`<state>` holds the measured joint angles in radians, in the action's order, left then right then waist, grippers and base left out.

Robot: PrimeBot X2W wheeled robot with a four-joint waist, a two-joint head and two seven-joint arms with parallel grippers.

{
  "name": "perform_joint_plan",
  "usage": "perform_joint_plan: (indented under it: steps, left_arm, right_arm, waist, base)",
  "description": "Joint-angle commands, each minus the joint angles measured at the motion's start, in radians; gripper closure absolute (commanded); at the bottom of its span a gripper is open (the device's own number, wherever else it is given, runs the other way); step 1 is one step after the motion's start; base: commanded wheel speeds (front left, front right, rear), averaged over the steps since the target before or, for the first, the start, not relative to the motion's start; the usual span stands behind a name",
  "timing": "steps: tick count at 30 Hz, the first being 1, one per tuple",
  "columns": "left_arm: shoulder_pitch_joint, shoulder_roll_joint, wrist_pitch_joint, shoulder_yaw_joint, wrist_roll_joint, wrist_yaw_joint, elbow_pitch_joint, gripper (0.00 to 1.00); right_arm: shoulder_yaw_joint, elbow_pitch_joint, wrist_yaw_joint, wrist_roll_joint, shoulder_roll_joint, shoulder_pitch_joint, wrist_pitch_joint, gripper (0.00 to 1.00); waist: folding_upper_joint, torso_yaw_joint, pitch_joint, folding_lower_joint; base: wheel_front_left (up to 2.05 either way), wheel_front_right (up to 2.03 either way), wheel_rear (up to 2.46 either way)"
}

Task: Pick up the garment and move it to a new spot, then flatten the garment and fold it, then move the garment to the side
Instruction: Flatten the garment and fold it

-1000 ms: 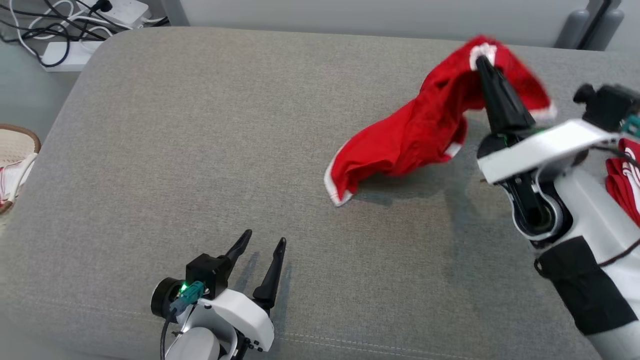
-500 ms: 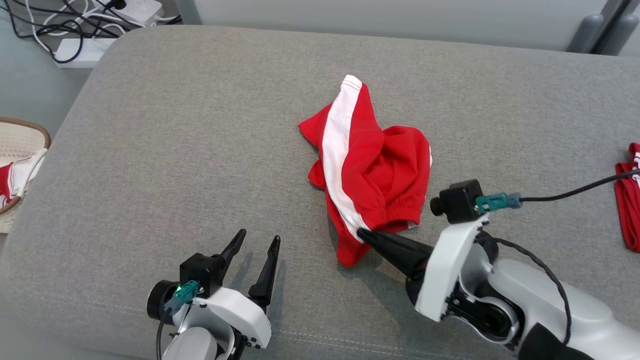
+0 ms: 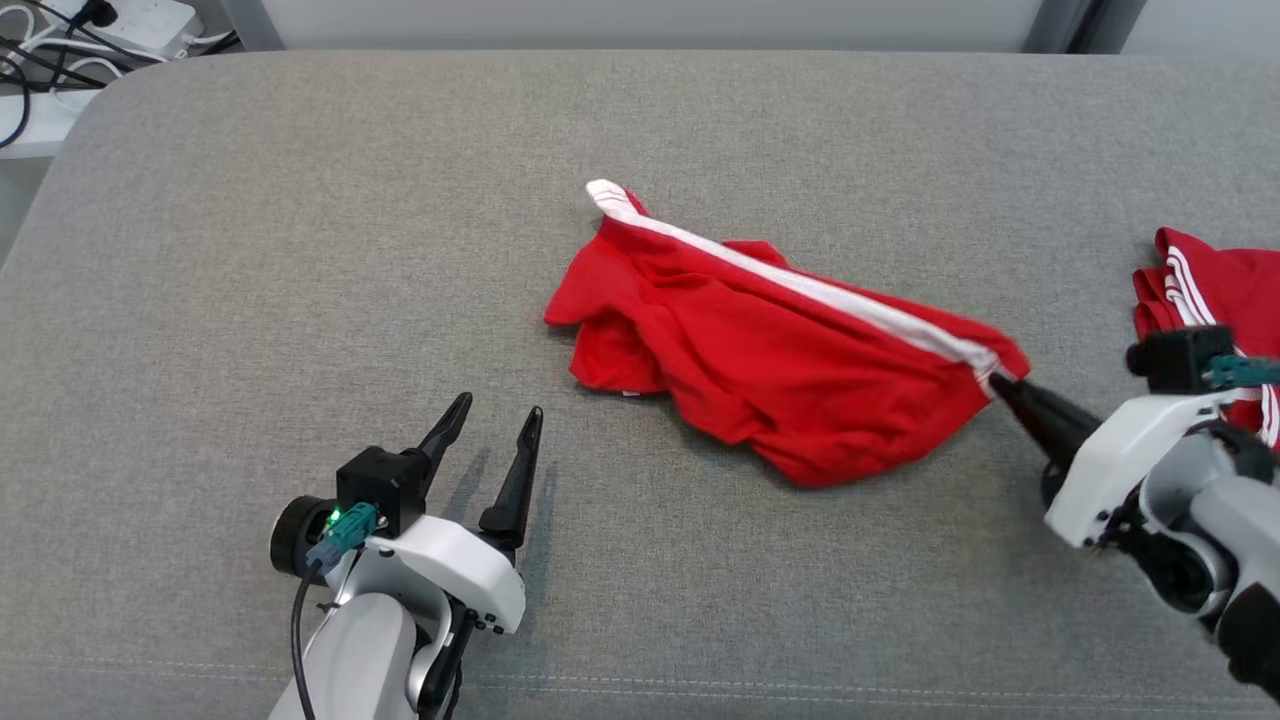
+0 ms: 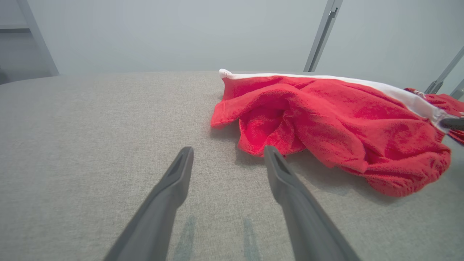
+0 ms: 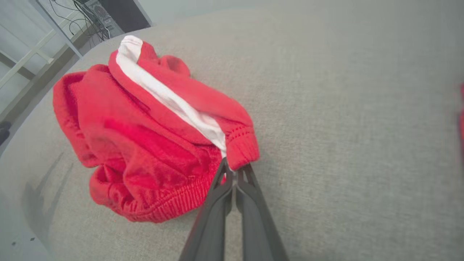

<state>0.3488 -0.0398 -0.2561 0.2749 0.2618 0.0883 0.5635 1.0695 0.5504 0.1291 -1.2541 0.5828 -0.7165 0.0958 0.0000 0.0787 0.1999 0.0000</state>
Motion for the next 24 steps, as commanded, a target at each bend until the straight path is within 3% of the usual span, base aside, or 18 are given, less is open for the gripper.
perform_joint_plan:
  steps: [1, 2, 3, 4, 5, 13, 24]
  left_arm:
    - [0.035, -0.010, -0.006, -0.031, -0.009, 0.009, -0.016, 0.00]
    - [0.040, -0.010, -0.006, -0.030, -0.007, 0.010, -0.015, 0.00]
    - [0.044, -0.010, -0.006, -0.030, -0.007, 0.012, -0.014, 0.00]
    - [0.047, -0.010, -0.006, -0.029, -0.006, 0.013, -0.013, 0.00]
    - [0.051, -0.010, -0.006, -0.030, -0.004, 0.015, -0.010, 0.00]
    - [0.136, -0.026, -0.006, -0.054, -0.020, 0.027, 0.044, 0.00]
    - [0.360, -0.040, -0.004, -0.043, 0.025, 0.040, 0.198, 0.00]
  right_arm:
    - [-0.023, 0.027, 0.002, 0.020, 0.025, -0.023, 0.043, 1.00]
    - [-0.030, 0.060, 0.002, 0.042, 0.026, -0.040, 0.064, 1.00]
    - [-0.033, 0.086, 0.002, 0.058, 0.021, -0.054, 0.076, 0.73]
    - [-0.040, 0.107, 0.002, 0.064, 0.011, -0.064, 0.084, 0.55]
    - [-0.048, 0.122, 0.002, 0.064, -0.001, -0.073, 0.092, 0.00]
    - [-0.060, 0.163, 0.002, 0.068, -0.064, -0.079, 0.118, 0.00]
    - [-0.100, 0.111, 0.002, 0.076, -0.099, -0.021, 0.160, 0.00]
  waist:
    - [0.0000, -0.004, 0.005, 0.0000]
    - [0.0000, -0.006, 0.007, 0.0000]
    - [0.0000, -0.007, 0.009, 0.0000]
    - [0.0000, -0.008, 0.010, 0.0000]
    - [0.0000, -0.010, 0.012, 0.0000]
    - [0.0000, -0.044, 0.024, 0.0000]
    - [0.0000, -0.131, 0.089, 0.0000]
  base:
    - [0.00, 0.00, 0.00]
    - [0.00, 0.00, 0.00]
    - [0.00, 0.00, 0.00]
    - [0.00, 0.00, 0.00]
    - [0.00, 0.00, 0.00]
    - [0.00, 0.00, 0.00]
    - [0.00, 0.00, 0.00]
